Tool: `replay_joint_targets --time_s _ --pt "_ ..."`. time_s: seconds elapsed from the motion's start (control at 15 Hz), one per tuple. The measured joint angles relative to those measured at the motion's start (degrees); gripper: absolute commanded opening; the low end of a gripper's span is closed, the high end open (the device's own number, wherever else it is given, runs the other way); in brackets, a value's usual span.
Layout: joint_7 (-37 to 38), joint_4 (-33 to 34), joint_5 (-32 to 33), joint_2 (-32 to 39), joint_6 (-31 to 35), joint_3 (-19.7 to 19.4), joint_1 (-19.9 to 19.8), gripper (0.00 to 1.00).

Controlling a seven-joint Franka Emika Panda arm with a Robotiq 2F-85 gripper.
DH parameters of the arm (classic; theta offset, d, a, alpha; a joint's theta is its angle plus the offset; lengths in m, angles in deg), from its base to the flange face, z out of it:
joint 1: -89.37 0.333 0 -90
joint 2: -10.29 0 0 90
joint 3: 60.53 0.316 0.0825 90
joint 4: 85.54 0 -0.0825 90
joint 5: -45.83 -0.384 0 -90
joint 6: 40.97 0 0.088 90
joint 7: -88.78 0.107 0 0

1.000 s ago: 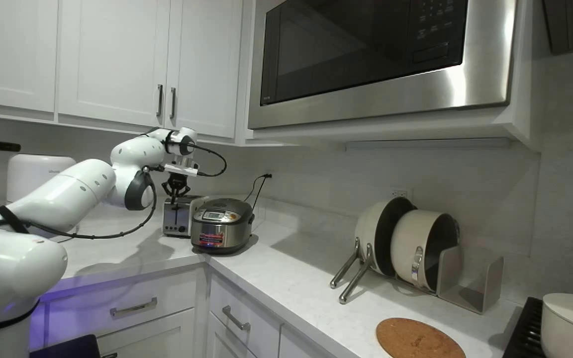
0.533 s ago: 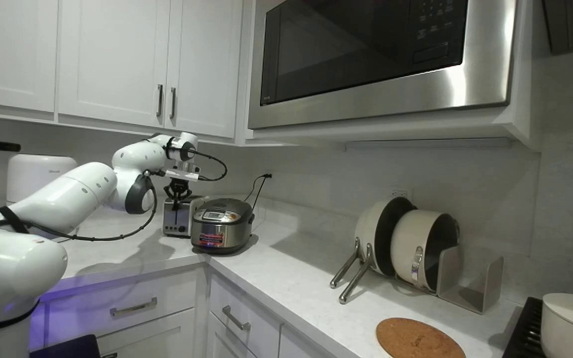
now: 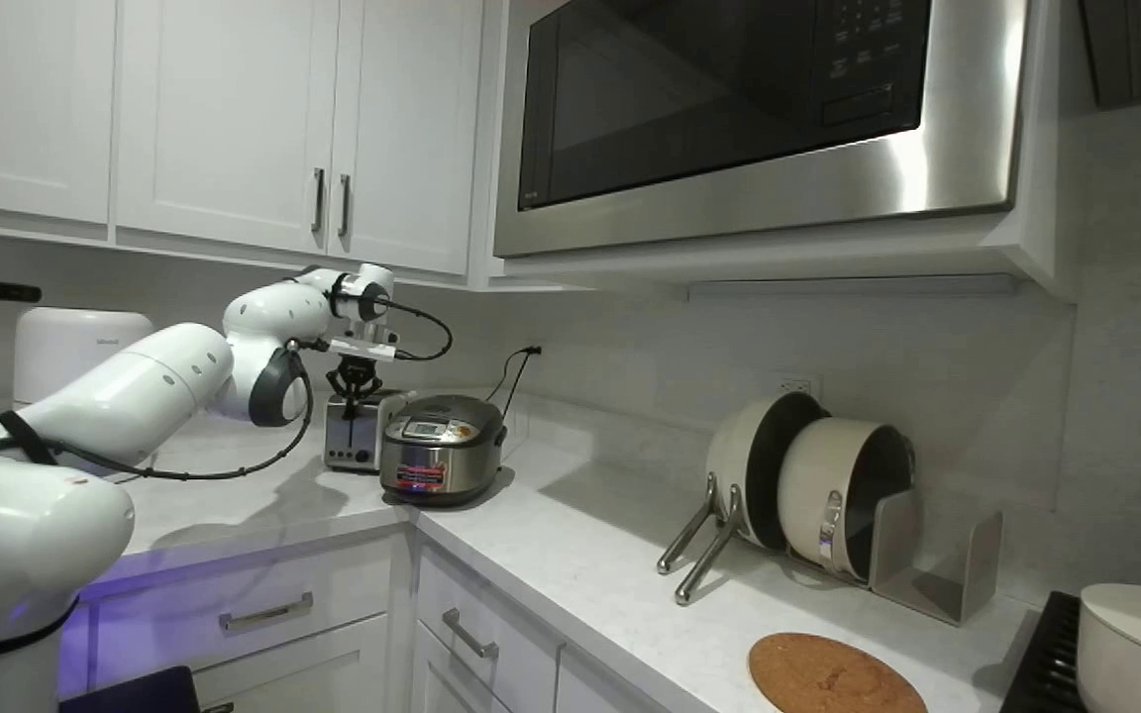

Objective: Close the microwave door, close the rice cooker, push the lever on the toaster downwards

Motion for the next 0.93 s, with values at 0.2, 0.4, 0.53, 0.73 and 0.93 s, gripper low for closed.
replay_joint_targets --time_s 0.2,0.4,0.53,0.73,0.93 --pt "0.0 0.0 0.4 0.0 0.0 -0.2 0.2 0.00" --pt "0.0 0.0 0.8 0.0 0.0 -0.8 0.7 0.00" --pt "0.0 0.0 1.4 0.0 0.0 -0.8 1.0 0.00" --pt "-0.1 0.0 2.6 0.3 0.0 -1.1 1.6 0.00" --pt "-0.1 0.0 3.1 0.6 -0.2 -1.9 2.3 0.00"
